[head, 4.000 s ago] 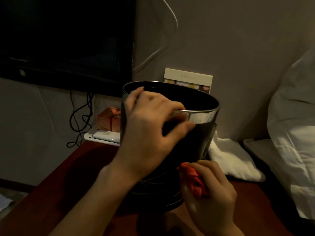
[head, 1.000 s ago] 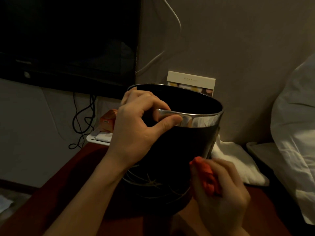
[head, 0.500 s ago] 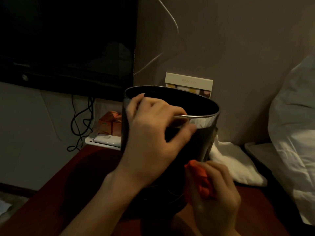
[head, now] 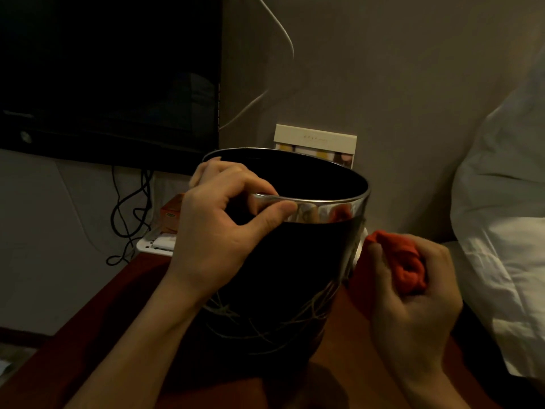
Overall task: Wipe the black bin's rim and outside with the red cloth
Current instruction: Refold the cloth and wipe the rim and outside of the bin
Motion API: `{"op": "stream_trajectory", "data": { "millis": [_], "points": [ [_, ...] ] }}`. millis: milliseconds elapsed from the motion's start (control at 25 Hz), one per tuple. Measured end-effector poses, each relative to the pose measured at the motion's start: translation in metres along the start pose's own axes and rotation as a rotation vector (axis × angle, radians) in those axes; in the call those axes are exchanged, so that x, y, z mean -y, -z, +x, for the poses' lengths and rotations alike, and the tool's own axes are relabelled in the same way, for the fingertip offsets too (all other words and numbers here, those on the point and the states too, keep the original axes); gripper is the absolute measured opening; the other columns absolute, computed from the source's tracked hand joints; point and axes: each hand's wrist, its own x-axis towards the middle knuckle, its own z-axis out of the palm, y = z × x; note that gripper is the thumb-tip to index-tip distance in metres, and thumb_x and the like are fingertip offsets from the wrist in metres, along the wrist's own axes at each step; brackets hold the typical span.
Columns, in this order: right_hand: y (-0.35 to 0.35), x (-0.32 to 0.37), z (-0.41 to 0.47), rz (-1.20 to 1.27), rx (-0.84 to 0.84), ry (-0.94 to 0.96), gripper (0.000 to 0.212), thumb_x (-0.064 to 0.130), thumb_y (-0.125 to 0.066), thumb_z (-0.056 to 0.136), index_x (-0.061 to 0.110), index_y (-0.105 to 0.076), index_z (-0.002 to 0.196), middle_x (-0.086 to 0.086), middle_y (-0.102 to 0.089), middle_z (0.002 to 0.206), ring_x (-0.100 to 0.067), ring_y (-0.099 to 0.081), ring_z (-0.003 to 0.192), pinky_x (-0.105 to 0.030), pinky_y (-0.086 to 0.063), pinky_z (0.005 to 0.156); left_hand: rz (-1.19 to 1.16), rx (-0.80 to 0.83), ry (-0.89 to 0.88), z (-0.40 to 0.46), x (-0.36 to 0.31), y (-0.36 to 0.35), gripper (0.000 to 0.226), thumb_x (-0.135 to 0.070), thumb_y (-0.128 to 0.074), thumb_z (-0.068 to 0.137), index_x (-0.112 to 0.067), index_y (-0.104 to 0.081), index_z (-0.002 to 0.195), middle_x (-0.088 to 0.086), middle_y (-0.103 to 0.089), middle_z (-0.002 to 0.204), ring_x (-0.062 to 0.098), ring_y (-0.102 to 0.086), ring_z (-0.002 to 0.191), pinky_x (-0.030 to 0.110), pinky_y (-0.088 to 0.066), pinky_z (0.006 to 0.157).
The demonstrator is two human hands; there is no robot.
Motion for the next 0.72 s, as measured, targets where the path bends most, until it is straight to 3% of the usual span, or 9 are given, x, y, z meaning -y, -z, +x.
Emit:
{"op": "stream_trajectory", "data": {
  "millis": [200,400,520,640,720],
  "points": [
    [-0.017,0.009,-0.019,-0.065,0.026,0.244,0.022,0.022,-0.072,0.092,0.008,-0.072,0.109,0.000,-0.061,0.108,-0.006,-0.059,0.097,-0.014,-0.044,0.094,-0.005,-0.010,0.003,0.000,0.000,-0.001,0.017,-0.047,-0.066,0.077,-0.031,-0.061,0.082,-0.011,-0.057,0.090,0.010,-0.052,0.095,0.040,-0.043,0.084],
    [-0.036,0.002,-0.073,-0.134,0.209,0.565,0.017,0.020,-0.075,0.091,0.006,-0.082,0.094,-0.008,-0.070,0.101,-0.025,-0.062,0.082,-0.039,-0.052,0.068,0.001,-0.014,0.007,0.000,0.000,-0.001,0.018,-0.045,-0.067,0.077,-0.029,-0.061,0.083,-0.013,-0.057,0.087,0.012,-0.052,0.095,0.037,-0.044,0.083],
    [-0.031,0.006,-0.061,-0.130,0.201,0.499,0.019,0.018,-0.075,0.090,0.002,-0.081,0.099,-0.006,-0.066,0.103,-0.022,-0.060,0.084,-0.036,-0.053,0.074,-0.011,-0.003,0.010,0.000,0.001,0.001,0.017,-0.047,-0.066,0.077,-0.032,-0.060,0.083,-0.014,-0.057,0.089,0.013,-0.052,0.097,0.036,-0.044,0.083],
    [-0.015,0.007,-0.028,-0.167,0.074,0.344,0.024,0.020,-0.073,0.092,0.003,-0.078,0.109,-0.001,-0.061,0.106,-0.011,-0.057,0.095,-0.014,-0.044,0.092,-0.006,0.009,0.008,0.001,0.002,0.001,0.018,-0.046,-0.065,0.077,-0.030,-0.061,0.083,-0.014,-0.057,0.087,0.009,-0.050,0.097,0.032,-0.042,0.085],
    [-0.013,0.009,-0.023,-0.158,0.065,0.301,0.026,0.021,-0.071,0.093,0.006,-0.074,0.115,0.000,-0.059,0.109,-0.012,-0.059,0.098,-0.013,-0.044,0.093,-0.003,0.016,0.006,0.000,0.001,-0.001,0.018,-0.045,-0.065,0.078,-0.028,-0.061,0.083,-0.015,-0.057,0.086,0.007,-0.049,0.097,0.030,-0.040,0.086]
  ]
}}
